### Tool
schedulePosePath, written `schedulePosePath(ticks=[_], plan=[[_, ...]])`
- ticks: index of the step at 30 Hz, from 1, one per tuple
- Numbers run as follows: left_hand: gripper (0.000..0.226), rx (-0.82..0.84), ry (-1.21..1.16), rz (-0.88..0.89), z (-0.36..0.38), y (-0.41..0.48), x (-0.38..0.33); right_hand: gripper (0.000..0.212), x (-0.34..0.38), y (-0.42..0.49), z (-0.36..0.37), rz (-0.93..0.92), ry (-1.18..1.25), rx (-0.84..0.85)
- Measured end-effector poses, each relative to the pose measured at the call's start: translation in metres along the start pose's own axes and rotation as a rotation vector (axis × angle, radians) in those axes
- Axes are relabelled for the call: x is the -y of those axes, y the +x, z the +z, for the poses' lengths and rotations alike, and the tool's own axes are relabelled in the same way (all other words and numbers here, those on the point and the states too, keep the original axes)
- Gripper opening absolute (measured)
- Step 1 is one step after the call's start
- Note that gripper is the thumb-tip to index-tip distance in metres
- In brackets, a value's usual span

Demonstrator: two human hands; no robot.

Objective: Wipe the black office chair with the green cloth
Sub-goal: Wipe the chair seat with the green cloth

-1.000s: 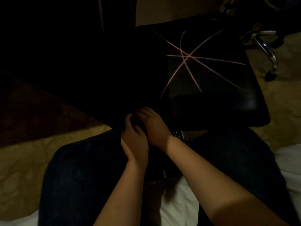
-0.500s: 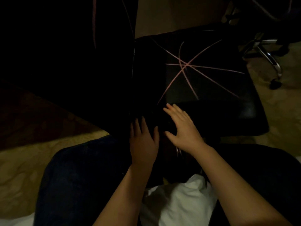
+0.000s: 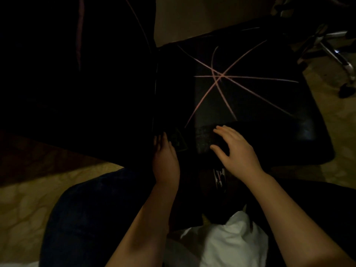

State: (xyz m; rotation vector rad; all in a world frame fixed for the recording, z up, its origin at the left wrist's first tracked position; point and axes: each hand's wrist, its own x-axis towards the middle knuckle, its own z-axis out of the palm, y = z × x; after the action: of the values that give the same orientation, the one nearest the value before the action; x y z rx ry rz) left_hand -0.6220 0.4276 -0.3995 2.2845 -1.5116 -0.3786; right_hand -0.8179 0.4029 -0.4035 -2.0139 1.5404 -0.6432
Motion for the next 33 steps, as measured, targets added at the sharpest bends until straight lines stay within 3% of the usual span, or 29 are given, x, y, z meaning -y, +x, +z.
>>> schedulePosePath(ticks=[11,18,33], plan=[[0.046,0.020,-0.015,-0.057,0.004,0.063,-0.009,0.019,-0.021,0.029,0.001,-0.139,-0.065,-0.252],[0.045,-0.003,-0.044,-0.037,0.013,0.103,-0.012,0.017,-0.023,0.027,0.013,-0.186,-0.059,-0.358],[0.032,0.048,0.031,0.073,-0.005,0.138,-0.008,0.016,0.000,0.030,0.026,-0.099,-0.132,-0.373]])
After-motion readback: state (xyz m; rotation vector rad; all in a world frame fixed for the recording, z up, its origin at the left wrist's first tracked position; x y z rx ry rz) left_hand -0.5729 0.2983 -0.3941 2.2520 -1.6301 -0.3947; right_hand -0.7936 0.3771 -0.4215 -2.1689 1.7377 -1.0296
